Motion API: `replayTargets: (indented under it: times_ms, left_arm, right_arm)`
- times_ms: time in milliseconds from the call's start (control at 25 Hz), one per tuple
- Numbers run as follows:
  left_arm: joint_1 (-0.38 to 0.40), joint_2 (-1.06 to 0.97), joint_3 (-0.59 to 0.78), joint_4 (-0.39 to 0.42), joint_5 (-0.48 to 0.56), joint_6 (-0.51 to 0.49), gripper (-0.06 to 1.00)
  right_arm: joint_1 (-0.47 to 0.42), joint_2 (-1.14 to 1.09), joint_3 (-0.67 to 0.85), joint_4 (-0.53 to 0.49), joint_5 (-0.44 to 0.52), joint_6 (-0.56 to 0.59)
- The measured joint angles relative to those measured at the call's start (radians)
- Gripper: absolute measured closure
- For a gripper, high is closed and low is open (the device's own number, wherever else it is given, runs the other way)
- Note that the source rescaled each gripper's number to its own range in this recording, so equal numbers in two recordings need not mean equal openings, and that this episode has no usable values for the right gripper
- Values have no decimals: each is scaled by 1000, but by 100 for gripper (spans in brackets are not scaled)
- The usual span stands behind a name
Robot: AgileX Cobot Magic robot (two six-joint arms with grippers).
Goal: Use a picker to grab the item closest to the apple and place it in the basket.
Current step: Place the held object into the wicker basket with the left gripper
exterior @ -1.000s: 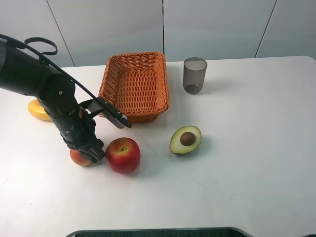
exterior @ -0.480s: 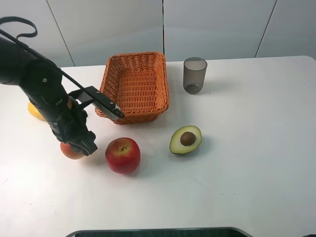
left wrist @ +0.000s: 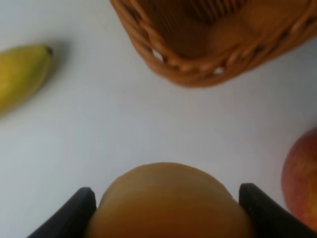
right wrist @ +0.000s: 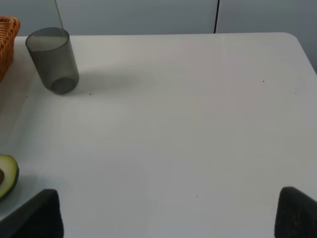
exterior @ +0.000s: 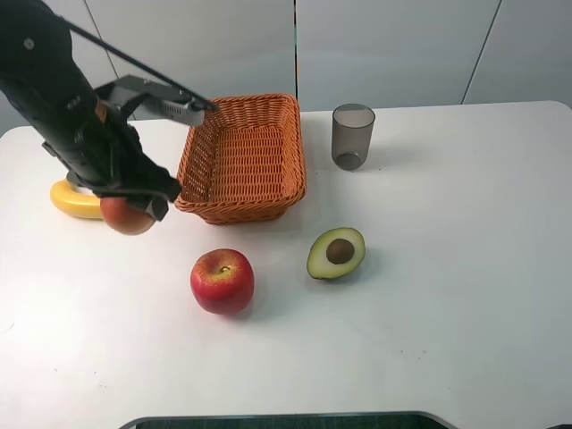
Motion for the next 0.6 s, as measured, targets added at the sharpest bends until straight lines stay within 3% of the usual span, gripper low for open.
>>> replayTargets:
  times_ms: [200,600]
  left_arm:
    - [0,0,-115,-8,-28,-115,19]
    - [0,126,-255,-14,-214,-262,19]
  right_arm:
    - [0,0,0,0,0,0]
    - [0,0,0,0,0,0]
